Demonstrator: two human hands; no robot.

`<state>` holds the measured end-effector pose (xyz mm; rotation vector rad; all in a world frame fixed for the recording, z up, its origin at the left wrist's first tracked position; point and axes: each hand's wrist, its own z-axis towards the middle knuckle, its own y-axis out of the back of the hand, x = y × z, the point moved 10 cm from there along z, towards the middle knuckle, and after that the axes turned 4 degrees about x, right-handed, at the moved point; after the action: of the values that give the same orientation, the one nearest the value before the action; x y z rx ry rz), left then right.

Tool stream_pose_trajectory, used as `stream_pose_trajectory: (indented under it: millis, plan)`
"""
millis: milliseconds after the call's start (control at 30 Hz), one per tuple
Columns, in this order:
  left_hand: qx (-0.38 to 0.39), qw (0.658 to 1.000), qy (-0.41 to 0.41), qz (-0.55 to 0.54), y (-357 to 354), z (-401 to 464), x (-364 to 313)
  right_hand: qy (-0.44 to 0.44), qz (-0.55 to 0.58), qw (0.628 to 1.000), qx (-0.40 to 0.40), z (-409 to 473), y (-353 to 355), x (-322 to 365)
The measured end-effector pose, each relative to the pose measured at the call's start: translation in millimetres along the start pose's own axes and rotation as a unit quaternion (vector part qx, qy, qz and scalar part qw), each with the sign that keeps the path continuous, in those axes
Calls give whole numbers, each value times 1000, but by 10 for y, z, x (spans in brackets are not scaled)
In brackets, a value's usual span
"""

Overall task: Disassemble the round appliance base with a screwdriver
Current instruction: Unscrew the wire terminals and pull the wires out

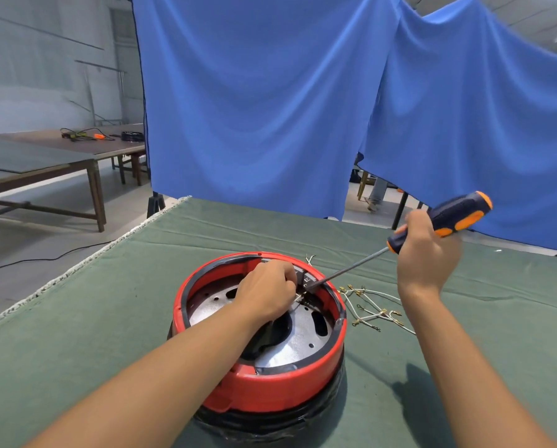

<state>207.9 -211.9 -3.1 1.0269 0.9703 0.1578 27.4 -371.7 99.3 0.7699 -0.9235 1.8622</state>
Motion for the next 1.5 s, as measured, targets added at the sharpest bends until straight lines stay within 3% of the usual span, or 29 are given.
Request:
stream_pose_trajectory:
  millis: [133, 433, 867, 1067, 1233, 1500]
  plan:
    - [3, 1000, 9, 3, 18, 18, 0, 50, 44, 998, 14, -231, 93, 155]
    - [18, 1000, -1, 10, 8, -36, -43, 138, -11, 987, 86, -523, -133, 505]
    - [29, 1000, -5, 5, 0, -95, -83, 60, -90, 992, 71, 38, -359, 285]
    - [32, 999, -11, 20, -7, -105, -94, 9, -138, 990, 30, 137, -307, 155]
    - [31, 999, -15, 32, -8, -97, -104, 76, -79, 994, 16, -156, -170, 338]
    - [34, 998, -22, 37, -10, -98, -122, 142, -52, 987, 62, -540, -206, 502]
